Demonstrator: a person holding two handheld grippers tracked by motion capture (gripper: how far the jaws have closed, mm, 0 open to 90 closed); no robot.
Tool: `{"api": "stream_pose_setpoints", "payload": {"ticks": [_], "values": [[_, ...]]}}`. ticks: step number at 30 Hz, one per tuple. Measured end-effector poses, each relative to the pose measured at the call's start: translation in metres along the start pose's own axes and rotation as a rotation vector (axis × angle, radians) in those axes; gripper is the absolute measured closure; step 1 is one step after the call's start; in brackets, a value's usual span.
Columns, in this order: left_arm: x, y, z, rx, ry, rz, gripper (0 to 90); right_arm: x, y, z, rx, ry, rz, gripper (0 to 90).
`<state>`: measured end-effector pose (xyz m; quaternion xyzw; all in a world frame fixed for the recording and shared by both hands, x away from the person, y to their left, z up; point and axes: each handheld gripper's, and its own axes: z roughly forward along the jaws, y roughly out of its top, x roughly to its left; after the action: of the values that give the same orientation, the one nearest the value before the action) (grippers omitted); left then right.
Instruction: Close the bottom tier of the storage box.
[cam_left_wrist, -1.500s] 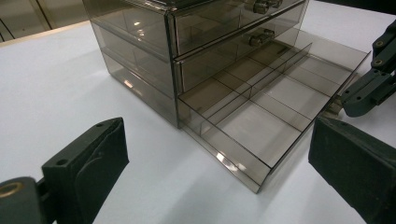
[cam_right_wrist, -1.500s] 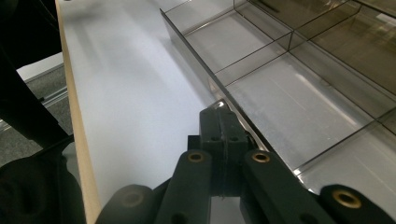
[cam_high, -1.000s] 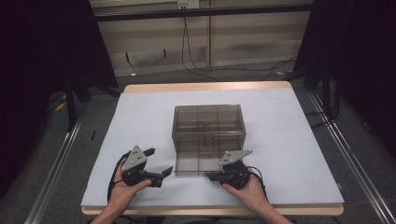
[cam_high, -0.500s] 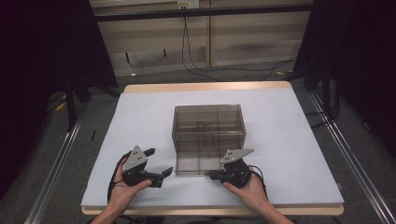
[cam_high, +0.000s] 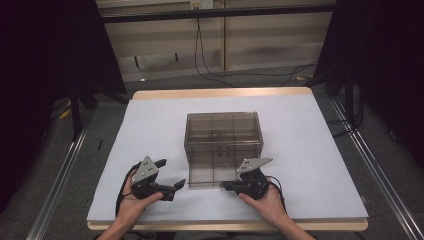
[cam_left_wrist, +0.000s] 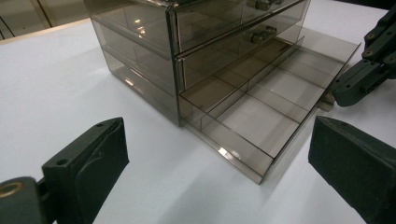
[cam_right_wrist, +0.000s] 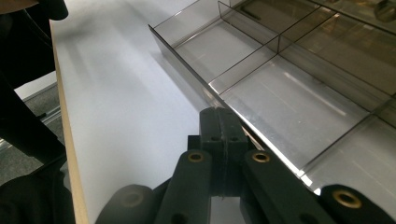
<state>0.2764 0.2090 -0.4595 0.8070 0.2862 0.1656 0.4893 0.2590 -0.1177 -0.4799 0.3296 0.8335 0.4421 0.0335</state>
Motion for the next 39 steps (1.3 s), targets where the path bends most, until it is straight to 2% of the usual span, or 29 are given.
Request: {"api": "stream_pose_setpoints", "payload": {"ticks": [2,4,8,10,15,18,19,20,25,30,31,39], "values": [[-0.0003,0.0002,-0.0005,0.000,0.002,0.007,4.7,0.0014,0.0005,0.0010,0.003,-0.005,0.000,90.0],[-0.0020,0.0008,-0.0028,-0.026,0.005,0.008,4.8,0.0010,0.0015,-0.0001,-0.004,-0.007,-0.001,90.0],[-0.0013,0.0003,-0.0006,-0.010,0.008,0.006,4.8,-0.0028,0.0029,-0.0011,-0.022,-0.006,0.022,90.0],[-0.0019,0.0004,-0.0023,-0.010,-0.001,0.017,4.7,-0.0015,0.0036,-0.0005,-0.021,-0.016,0.014,90.0],[-0.0023,0.0010,-0.0034,-0.014,0.007,0.027,4.7,0.0000,0.0048,0.0018,-0.021,-0.017,0.012,90.0],[-0.0066,0.0012,-0.0031,-0.015,-0.006,0.025,4.6,-0.0005,0.0049,0.0032,-0.024,-0.012,0.009,90.0],[-0.0064,0.0013,-0.0031,-0.009,-0.006,0.047,4.5,-0.0005,0.0051,0.0035,-0.024,-0.014,0.009,90.0],[-0.0064,0.0016,-0.0032,-0.003,0.000,0.048,4.5,-0.0005,0.0051,0.0039,-0.028,-0.015,0.013,90.0],[-0.0046,0.0007,-0.0017,-0.006,-0.002,0.034,4.4,-0.0020,0.0052,0.0046,-0.033,-0.022,0.015,90.0],[-0.0044,0.0006,-0.0018,0.004,0.003,0.038,4.3,-0.0031,0.0050,0.0049,-0.039,-0.024,0.021,90.0],[-0.0050,0.0004,-0.0010,0.000,0.003,0.028,4.3,-0.0033,0.0051,0.0050,-0.039,-0.025,0.020,90.0],[-0.0048,0.0007,-0.0025,-0.005,0.007,0.042,4.3,-0.0043,0.0052,0.0038,-0.039,-0.036,0.022,90.0]]}}
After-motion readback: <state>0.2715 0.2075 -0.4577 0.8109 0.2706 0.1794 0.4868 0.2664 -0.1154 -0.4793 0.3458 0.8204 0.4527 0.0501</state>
